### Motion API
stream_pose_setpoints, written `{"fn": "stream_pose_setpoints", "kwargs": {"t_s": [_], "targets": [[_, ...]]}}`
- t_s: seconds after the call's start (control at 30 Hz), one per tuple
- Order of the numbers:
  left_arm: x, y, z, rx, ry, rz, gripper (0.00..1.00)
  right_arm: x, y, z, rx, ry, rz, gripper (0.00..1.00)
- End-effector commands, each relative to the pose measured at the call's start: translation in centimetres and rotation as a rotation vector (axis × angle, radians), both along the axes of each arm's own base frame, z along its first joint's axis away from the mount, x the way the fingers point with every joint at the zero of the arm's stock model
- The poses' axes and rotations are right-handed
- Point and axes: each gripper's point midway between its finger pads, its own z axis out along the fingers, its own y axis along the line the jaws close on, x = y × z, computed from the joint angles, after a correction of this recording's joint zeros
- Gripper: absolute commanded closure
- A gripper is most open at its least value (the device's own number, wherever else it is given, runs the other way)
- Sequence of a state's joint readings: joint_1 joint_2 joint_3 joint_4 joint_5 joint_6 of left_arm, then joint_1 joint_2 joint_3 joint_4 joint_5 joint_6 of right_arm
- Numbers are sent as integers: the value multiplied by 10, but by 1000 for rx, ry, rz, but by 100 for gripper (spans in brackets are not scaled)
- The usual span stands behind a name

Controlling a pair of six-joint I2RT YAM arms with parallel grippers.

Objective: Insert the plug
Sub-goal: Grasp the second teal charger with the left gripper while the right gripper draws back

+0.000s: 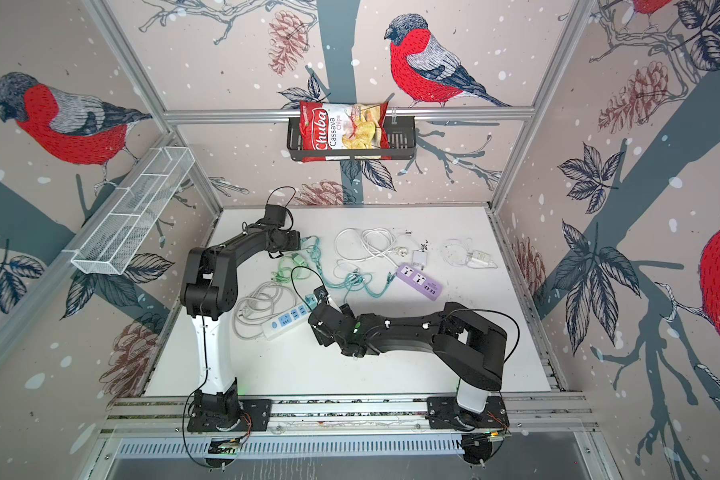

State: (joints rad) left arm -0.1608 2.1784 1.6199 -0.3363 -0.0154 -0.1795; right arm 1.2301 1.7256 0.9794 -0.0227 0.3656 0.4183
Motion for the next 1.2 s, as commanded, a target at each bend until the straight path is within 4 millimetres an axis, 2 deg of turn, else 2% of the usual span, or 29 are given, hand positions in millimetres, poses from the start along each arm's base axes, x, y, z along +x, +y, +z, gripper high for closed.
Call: {"fn": "stream_pose_setpoints", "kwargs": {"t_s": [0.0,0.1,0.4,0.63,0.8,0.93,1.17], "targets": [[-5,-10,4,124,-20,-149,32,0,3,5,23,-1,10,25],[-6,-21,7,188,-48,-246,31,0,4,5,21,0,14,24],[11,-3,9,366,3,-288,31,1,3,5,23,5,19,24],[15,1,5,448,-23,-359,30,3,1,8,24,4,19,24],[13,-10,-1,435,-27,-477,31,4,2,8,28,7,24,24],[23,-11,2,433,-66,-503,31,5,2,7,23,7,21,24],[33,-13,-3,424,-53,-572,31,5,1,5,19,10,21,24]]}}
